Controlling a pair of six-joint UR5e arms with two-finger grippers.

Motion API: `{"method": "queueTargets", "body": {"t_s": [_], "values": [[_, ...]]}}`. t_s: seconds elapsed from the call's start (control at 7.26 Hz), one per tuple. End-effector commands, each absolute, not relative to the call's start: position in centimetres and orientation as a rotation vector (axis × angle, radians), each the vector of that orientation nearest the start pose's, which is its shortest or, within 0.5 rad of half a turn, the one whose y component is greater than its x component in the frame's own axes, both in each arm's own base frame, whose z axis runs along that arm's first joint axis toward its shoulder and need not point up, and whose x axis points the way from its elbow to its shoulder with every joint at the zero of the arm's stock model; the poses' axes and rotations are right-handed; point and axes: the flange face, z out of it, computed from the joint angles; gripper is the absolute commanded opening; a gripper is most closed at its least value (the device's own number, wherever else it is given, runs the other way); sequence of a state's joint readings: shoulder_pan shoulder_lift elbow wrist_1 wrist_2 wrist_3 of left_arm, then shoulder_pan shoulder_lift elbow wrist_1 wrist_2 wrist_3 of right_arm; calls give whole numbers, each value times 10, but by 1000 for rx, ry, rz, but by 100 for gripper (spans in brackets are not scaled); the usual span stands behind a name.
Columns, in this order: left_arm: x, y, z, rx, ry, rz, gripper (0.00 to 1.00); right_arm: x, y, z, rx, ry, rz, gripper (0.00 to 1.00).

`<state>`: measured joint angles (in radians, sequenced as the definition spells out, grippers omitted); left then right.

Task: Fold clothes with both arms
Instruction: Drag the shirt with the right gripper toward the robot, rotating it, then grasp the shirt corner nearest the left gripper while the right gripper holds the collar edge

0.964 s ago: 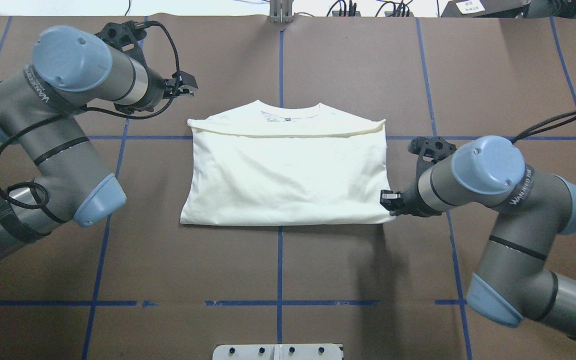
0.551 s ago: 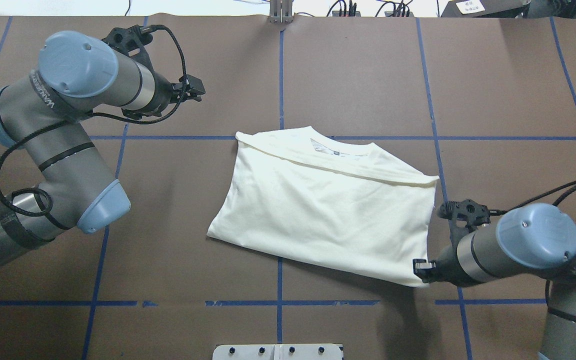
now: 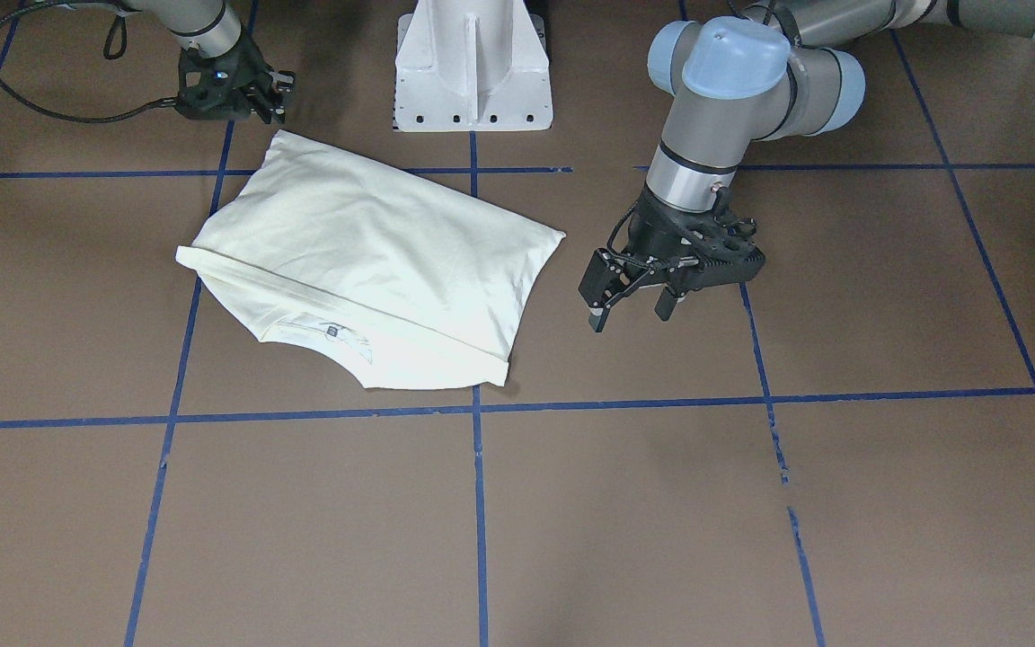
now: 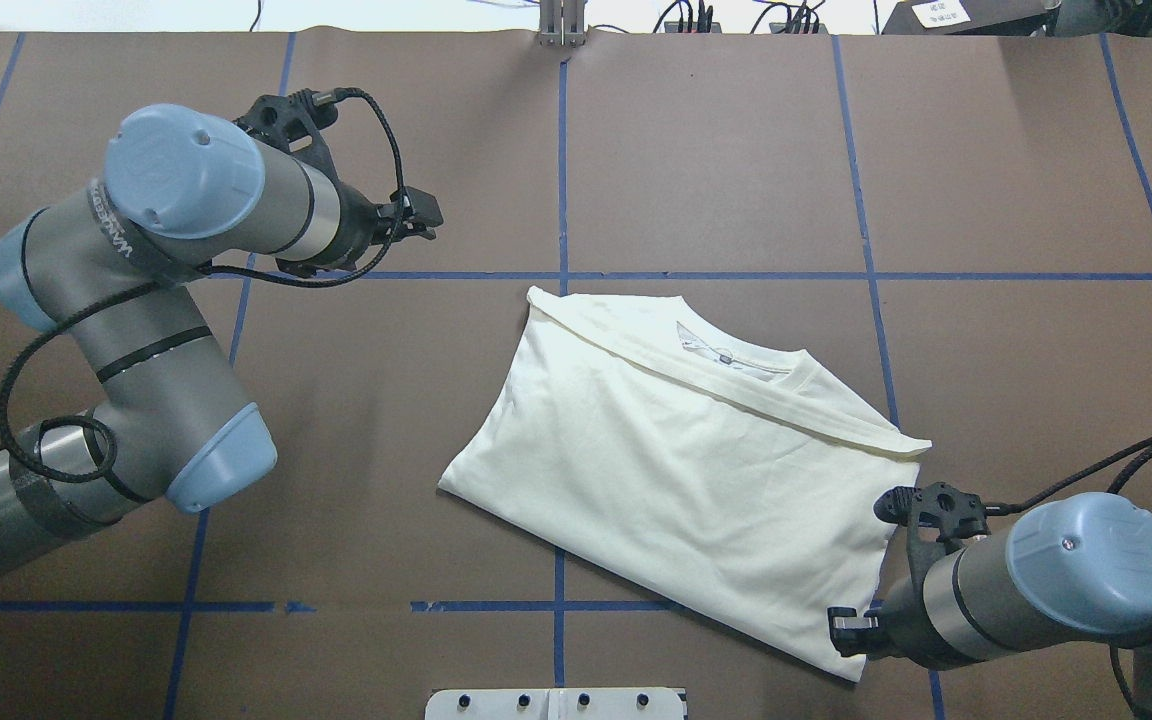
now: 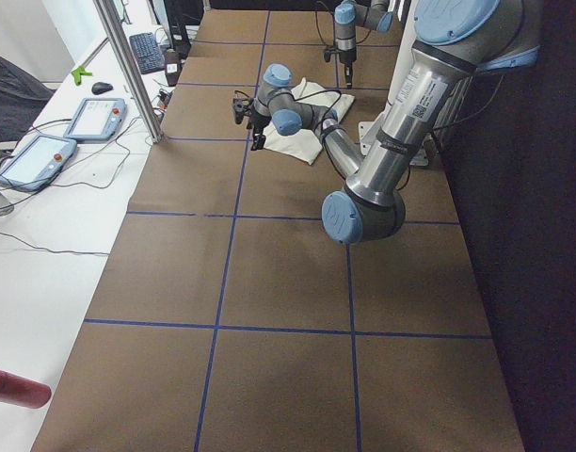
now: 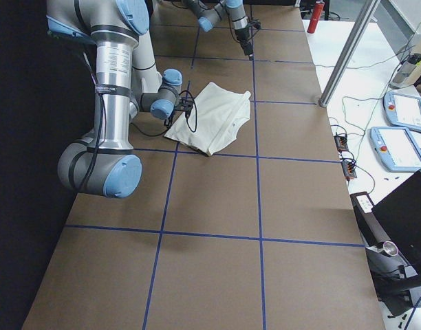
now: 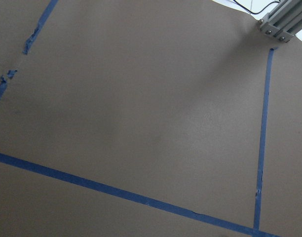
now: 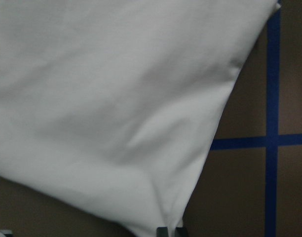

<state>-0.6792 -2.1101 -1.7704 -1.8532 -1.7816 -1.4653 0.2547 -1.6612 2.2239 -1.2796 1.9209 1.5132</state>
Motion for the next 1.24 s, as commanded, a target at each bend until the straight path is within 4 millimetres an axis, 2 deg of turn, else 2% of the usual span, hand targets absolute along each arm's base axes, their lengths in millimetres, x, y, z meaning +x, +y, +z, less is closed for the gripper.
{"method": "queueTargets", "body": {"t_s": [0.0,0.14,0.28,0.41,0.55,0.83,1.1], "values": [[466,-436,218,73,1048,-417,100,-375,-265,317,-89,-994,149,100],[494,-397,222,-44,1044,-481,100,-358,-299,296,-37,-1044,210,100],[508,-377,221,-118,1042,-543,98,-346,-321,276,9,-1086,250,100],[520,-364,226,-165,1015,-579,96,-340,-333,262,39,-1114,270,100],[532,-354,235,-181,982,-595,95,-338,-338,259,52,-1119,280,100],[536,-355,248,-146,887,-636,94,-345,-347,247,65,-1136,283,100],[546,-342,251,-156,876,-616,92,-345,-349,246,68,-1138,285,100]]}}
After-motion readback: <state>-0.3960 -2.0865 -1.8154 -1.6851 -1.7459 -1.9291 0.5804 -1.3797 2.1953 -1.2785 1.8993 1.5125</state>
